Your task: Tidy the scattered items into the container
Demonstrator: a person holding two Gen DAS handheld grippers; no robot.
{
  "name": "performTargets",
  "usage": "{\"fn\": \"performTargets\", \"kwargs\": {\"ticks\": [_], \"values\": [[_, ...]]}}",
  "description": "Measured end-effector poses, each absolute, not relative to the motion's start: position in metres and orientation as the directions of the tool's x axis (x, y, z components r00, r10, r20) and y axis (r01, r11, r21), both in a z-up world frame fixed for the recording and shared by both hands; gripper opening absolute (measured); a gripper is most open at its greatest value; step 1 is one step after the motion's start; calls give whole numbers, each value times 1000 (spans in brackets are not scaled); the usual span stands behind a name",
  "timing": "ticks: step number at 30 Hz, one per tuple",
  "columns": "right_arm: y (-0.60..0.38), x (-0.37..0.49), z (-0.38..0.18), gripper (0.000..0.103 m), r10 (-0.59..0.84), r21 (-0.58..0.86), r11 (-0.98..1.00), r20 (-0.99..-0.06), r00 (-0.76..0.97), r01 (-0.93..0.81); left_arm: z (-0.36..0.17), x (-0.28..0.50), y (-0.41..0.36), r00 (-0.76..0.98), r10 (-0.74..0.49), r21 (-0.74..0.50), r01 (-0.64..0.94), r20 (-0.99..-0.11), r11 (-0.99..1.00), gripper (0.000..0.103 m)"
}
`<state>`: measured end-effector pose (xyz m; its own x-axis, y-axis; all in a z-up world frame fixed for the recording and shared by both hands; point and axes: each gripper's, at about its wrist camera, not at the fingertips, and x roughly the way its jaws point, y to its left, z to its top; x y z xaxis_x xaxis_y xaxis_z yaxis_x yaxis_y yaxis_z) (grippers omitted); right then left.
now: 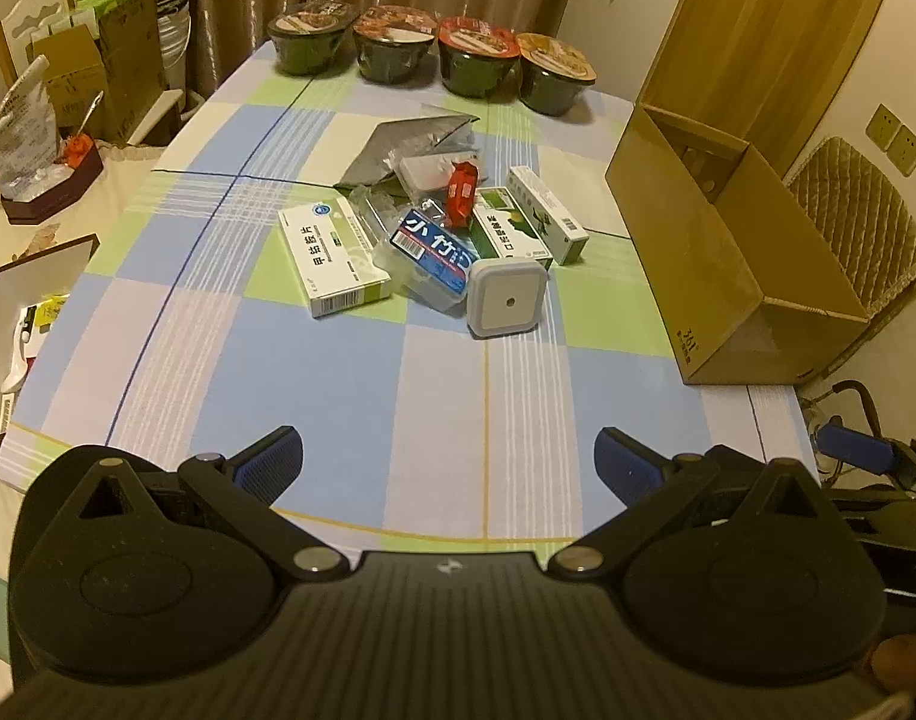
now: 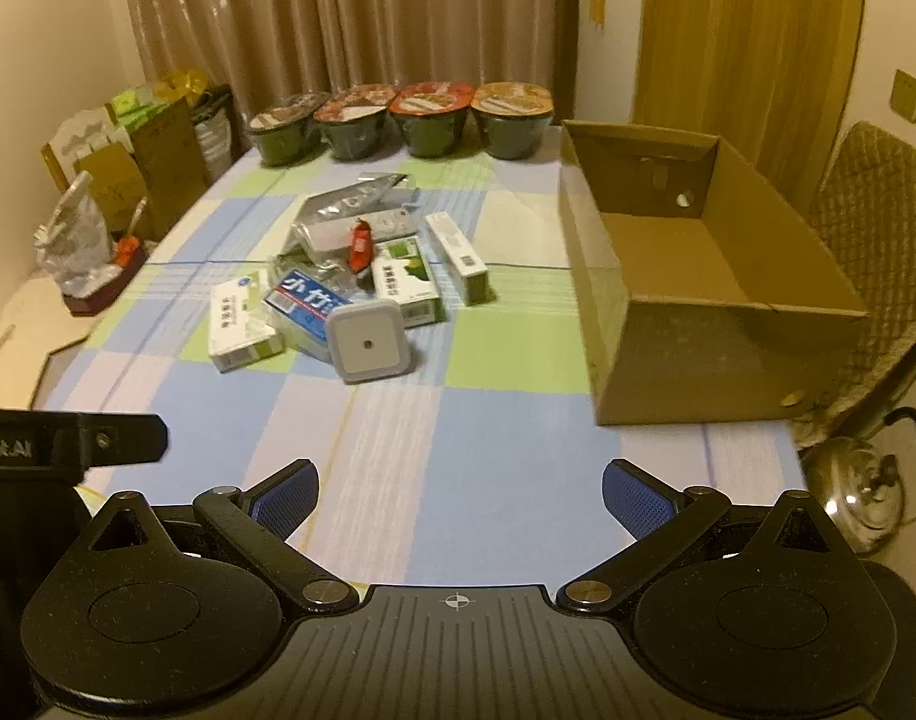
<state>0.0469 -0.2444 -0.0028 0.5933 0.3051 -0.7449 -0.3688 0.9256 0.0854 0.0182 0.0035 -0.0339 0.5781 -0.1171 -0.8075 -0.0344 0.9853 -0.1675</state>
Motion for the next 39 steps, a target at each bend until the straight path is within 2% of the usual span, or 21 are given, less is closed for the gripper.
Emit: {"fn": "performTargets", "kwargs": {"ticks": [3,11,15,26,38,39], "values": [[-241,51,-3,103,357,111,905,-724,590,-410,-38,23,6,575,-114,-165,-37,-810,986,102],[-218,68,-15,103,386,50,877,-665,639,-478,-50,50,25,600,-85,-122,-20,-796,992,102],[-205,89,-30,103,405,56,858,-686,604,-511,-57,70,34,617,-49,-58,5,-785,998,102],[-159,145,-75,103,406,19,831,-703,583,-556,-86,128,61,632,-43,-3,64,-774,998,102],[-131,193,-120,103,391,12,830,-726,566,-557,-105,164,70,619,-68,-26,76,-782,997,102],[-129,195,-123,97,390,10,829,-727,566,-559,-106,166,70,621,-71,-29,78,-780,997,102]]}}
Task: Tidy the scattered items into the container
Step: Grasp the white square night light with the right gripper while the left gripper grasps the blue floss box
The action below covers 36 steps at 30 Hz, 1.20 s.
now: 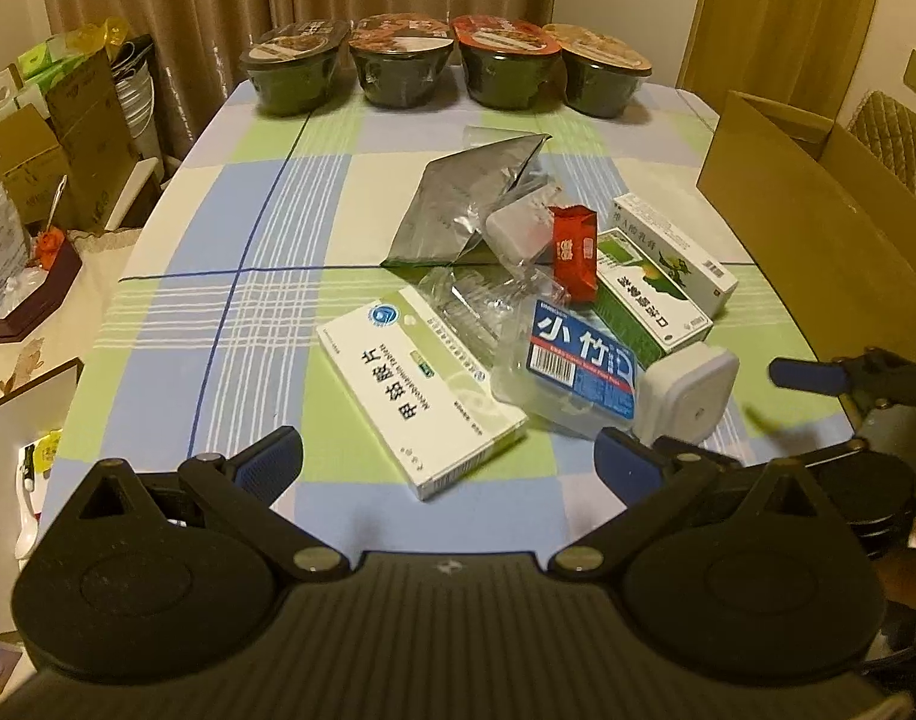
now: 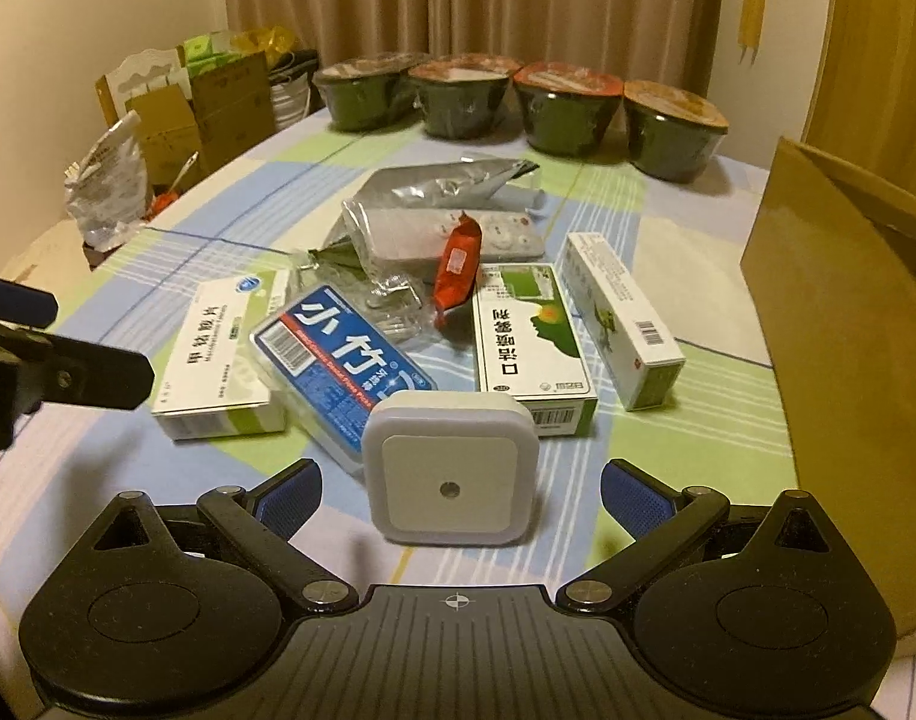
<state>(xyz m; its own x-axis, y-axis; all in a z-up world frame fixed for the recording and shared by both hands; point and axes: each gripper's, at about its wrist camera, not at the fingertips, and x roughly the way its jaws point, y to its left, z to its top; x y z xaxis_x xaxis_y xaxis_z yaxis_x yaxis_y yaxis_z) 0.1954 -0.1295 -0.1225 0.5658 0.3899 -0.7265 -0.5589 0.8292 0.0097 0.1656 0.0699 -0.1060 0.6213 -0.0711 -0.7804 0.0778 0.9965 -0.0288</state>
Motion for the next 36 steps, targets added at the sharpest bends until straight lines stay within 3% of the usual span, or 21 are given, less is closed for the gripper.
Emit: {"fn": "performTargets", "kwargs": {"ticks": [2,7,8,9,17,30,36], "values": [[-127,199,-127,84,389,7,824,-733,557,-566,-107,170,70,623,-82,-38,83,-778,996,102],[-127,204,-135,84,380,-3,826,-736,561,-564,-110,177,65,621,-84,-26,101,-779,995,102],[-127,204,-135,70,380,-8,823,-736,561,-567,-110,179,63,621,-85,-23,107,-780,994,102],[-127,205,-135,67,383,-6,819,-738,555,-573,-111,180,61,621,-87,-21,113,-779,993,102],[-152,203,-123,67,323,-40,856,-737,594,-516,-123,197,37,630,-113,-2,175,-769,985,101],[-191,201,-119,67,260,-46,900,-743,616,-434,-164,217,-39,684,-5,338,366,-729,867,101],[-195,202,-117,67,273,-25,901,-745,609,-434,-181,215,-53,698,66,450,384,-713,806,86]]}}
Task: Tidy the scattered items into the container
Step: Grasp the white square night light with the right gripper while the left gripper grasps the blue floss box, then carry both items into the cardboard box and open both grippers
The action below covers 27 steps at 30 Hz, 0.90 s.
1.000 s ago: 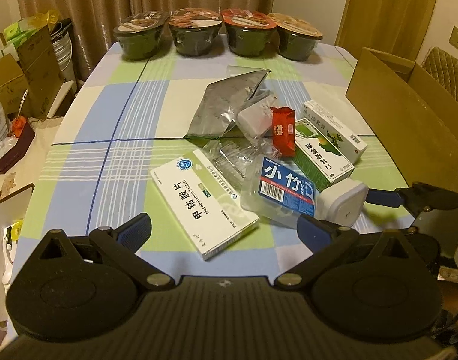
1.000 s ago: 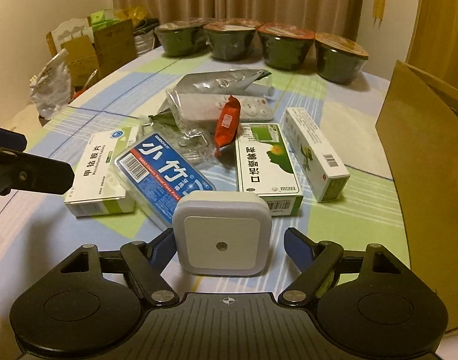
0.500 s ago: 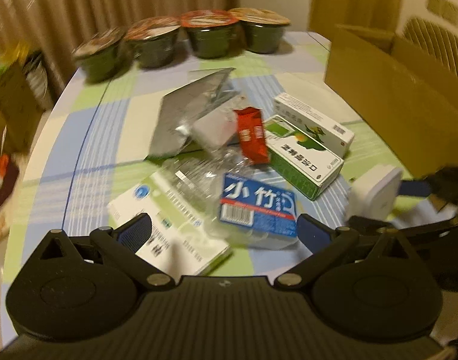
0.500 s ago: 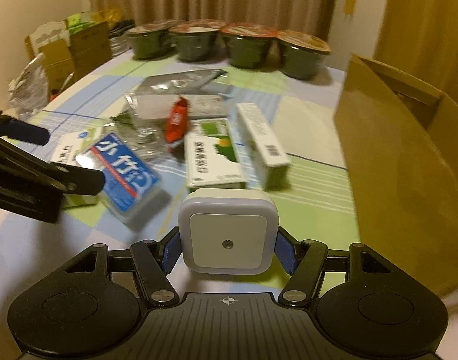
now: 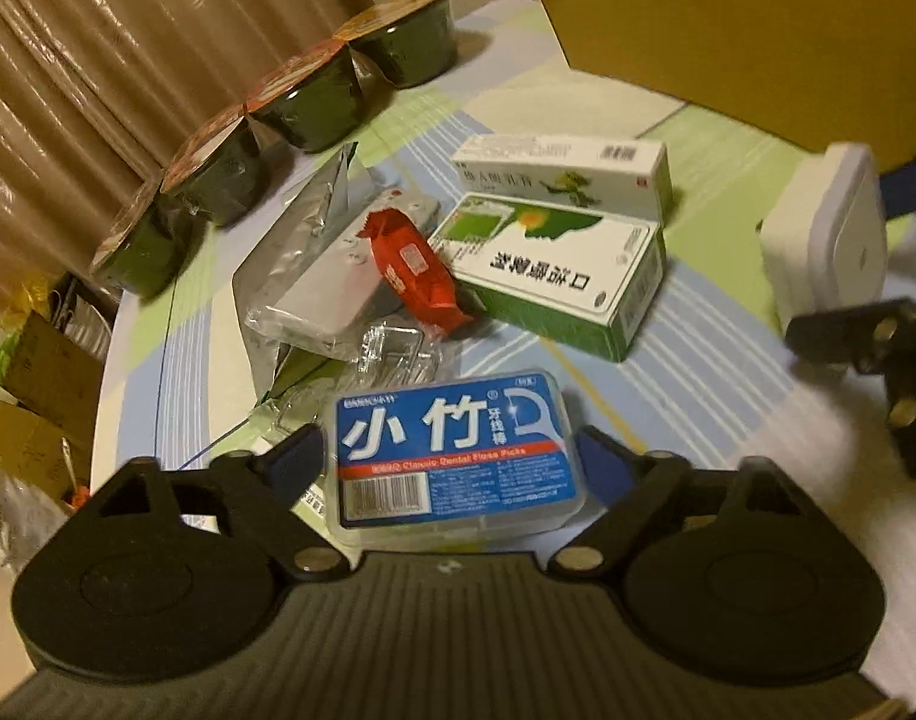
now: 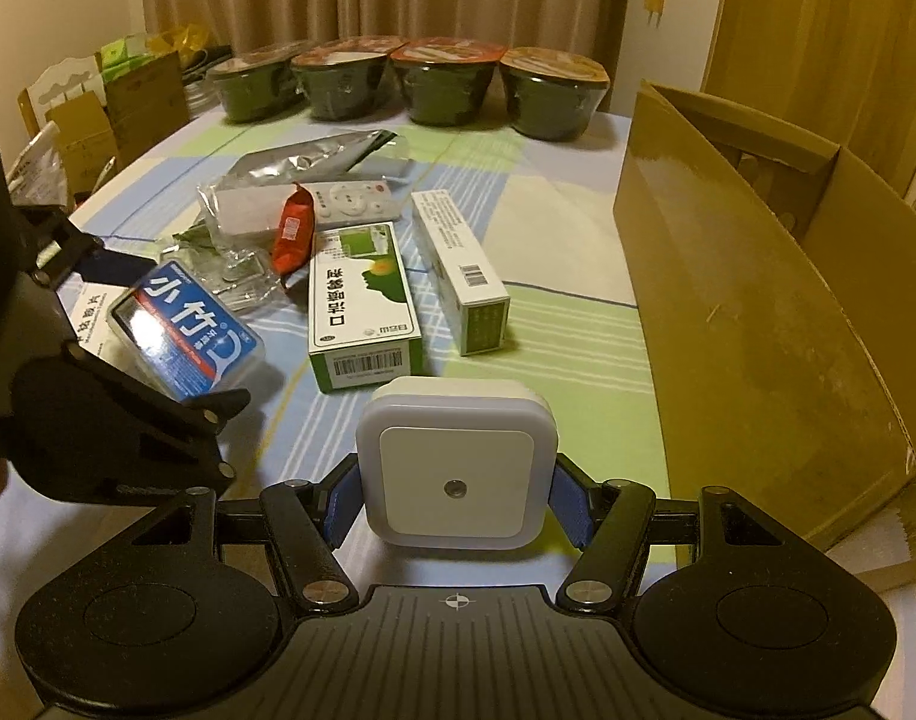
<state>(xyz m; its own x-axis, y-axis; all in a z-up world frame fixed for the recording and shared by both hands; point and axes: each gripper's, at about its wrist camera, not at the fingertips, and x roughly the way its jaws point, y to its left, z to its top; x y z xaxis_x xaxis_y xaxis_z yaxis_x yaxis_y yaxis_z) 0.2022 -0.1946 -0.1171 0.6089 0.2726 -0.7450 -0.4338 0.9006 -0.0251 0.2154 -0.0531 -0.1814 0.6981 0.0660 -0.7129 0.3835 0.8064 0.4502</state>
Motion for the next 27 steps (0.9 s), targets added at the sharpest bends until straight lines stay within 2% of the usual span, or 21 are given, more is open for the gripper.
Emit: {"fn": "performTargets", "kwargs": {"ticks": [3,13,20,27], "values": [[-195,200,-114,67,277,-19,902,-741,612,-432,-181,213,-52,697,75,451,374,-713,811,85],[-201,179,-85,67,287,-36,899,-704,650,-436,-134,179,-45,690,12,306,305,-724,902,85],[-220,155,-44,67,276,-76,906,-638,719,-416,-96,154,-50,700,-29,227,270,-713,936,85],[-267,148,-4,67,200,-107,944,-563,802,-311,-56,146,-87,734,-136,167,324,-666,931,85]]}}
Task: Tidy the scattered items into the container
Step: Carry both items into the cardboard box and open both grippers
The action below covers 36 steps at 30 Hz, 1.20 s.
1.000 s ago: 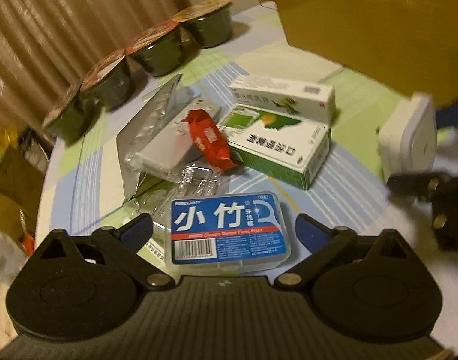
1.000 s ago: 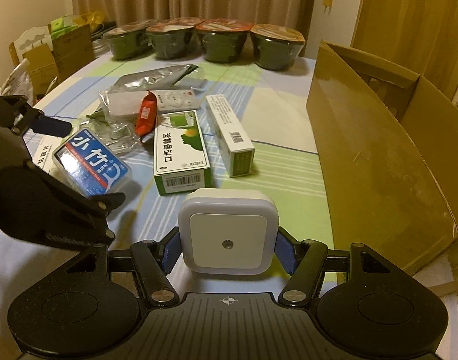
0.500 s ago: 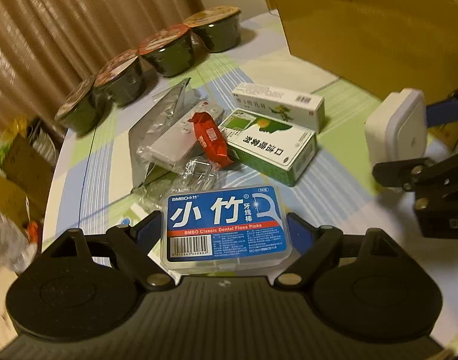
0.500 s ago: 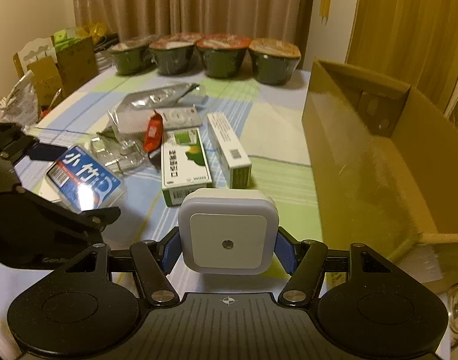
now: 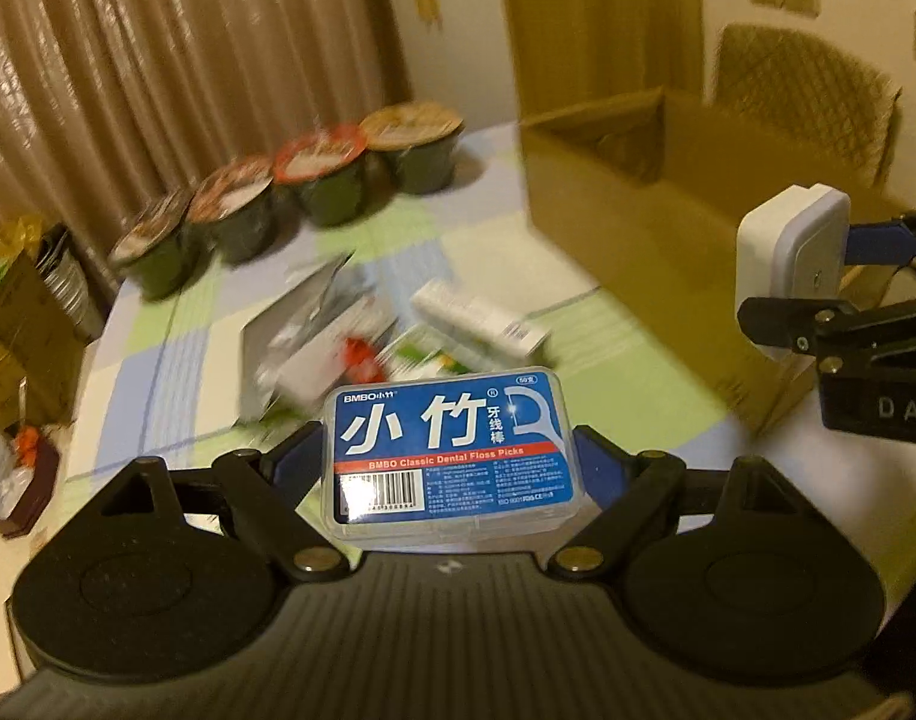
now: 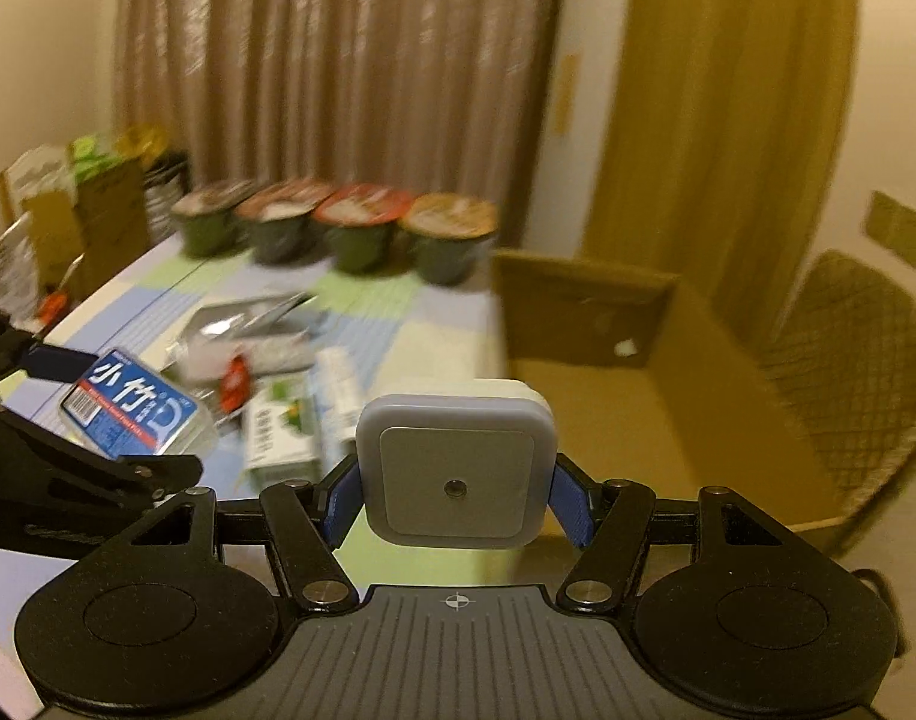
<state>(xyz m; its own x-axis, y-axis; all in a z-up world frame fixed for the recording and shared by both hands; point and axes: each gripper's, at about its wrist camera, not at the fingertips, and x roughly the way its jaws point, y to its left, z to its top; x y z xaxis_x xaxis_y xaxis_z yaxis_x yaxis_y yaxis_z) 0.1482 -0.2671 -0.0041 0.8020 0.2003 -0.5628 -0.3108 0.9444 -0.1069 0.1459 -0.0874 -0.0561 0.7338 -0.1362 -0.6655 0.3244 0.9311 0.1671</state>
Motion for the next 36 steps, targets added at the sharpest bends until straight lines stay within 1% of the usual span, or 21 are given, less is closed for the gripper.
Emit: {"fn": "performTargets", "kwargs": {"ticks": [4,8,15,19,23,31,36], "values": [[-302,160,5,67,129,-121,966,-545,828,-230,-40,152,-118,725,-233,88,376,-648,923,85],[-333,172,7,67,70,-131,977,-541,838,-167,-29,156,-154,723,-293,72,428,-626,901,85],[-367,186,7,67,26,-135,984,-535,845,-116,-25,165,-201,698,-378,19,489,-608,872,85],[-384,192,6,67,2,-123,989,-528,849,-79,-29,176,-215,674,-443,-52,517,-591,855,85],[-400,193,6,67,-18,-114,992,-528,849,-49,-38,188,-227,653,-470,-83,531,-595,843,85],[-411,196,5,67,-35,-115,993,-529,848,-31,-48,203,-248,626,-495,-97,559,-602,824,85],[-412,199,3,67,-35,-108,994,-534,845,-27,-50,207,-252,618,-492,-101,556,-613,825,85]]}}
